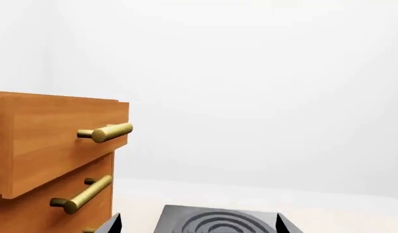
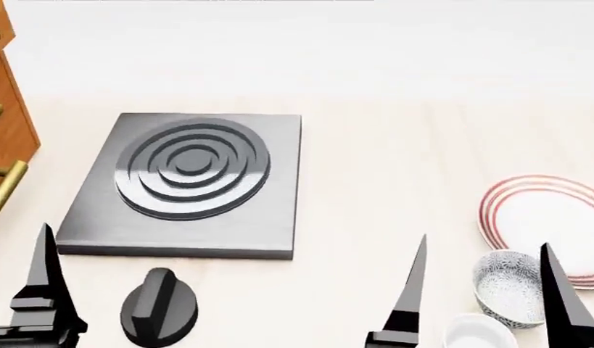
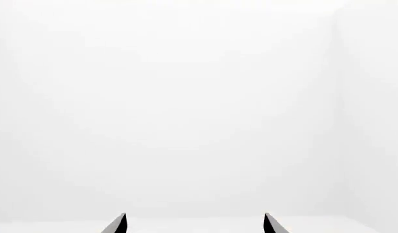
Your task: Pick the akita bowl between the plate and the ramekin and place it on the plate.
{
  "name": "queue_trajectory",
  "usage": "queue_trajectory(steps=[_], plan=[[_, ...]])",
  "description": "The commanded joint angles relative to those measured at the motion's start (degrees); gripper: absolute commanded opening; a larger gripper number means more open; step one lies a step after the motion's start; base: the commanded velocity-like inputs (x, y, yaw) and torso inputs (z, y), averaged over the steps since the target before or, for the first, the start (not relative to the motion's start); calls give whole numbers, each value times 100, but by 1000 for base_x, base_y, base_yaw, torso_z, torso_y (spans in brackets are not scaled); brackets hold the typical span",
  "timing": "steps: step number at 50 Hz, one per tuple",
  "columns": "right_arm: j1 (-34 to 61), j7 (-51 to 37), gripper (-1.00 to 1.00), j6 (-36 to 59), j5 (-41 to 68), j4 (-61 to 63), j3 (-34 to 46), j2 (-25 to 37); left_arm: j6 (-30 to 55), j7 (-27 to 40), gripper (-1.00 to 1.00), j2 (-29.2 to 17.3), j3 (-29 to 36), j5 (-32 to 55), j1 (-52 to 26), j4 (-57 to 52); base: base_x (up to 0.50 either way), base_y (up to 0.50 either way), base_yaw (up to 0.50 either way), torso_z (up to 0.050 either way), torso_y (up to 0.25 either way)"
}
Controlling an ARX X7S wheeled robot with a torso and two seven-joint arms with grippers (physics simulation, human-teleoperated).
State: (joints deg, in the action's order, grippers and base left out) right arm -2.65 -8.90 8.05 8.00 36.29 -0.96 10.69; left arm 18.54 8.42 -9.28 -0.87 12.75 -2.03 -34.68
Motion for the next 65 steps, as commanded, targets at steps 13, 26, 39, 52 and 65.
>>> queue_trajectory(steps=[13,26,39,52,65], plan=[[-155,-13,100,-267,126,124,-13,136,-179,152,100,-57,-56,100,74,24,500,0,0,0,1],[-162,-132,100,-450,122,0,-39,113,-225,200,100,-102,-11,133,87,53,423,0,0,0,0],[-132,-75,100,-272,437,64,-49,218,-240,255,100,-151,13,180,96,50,0,-427,0,0,0],[-186,-44,100,-384,424,78,17,290,-252,304,100,-199,45,218,105,46,0,-500,0,0,0],[-151,-89,100,-356,423,70,44,346,-258,340,100,-246,93,248,78,60,0,-500,0,0,0]])
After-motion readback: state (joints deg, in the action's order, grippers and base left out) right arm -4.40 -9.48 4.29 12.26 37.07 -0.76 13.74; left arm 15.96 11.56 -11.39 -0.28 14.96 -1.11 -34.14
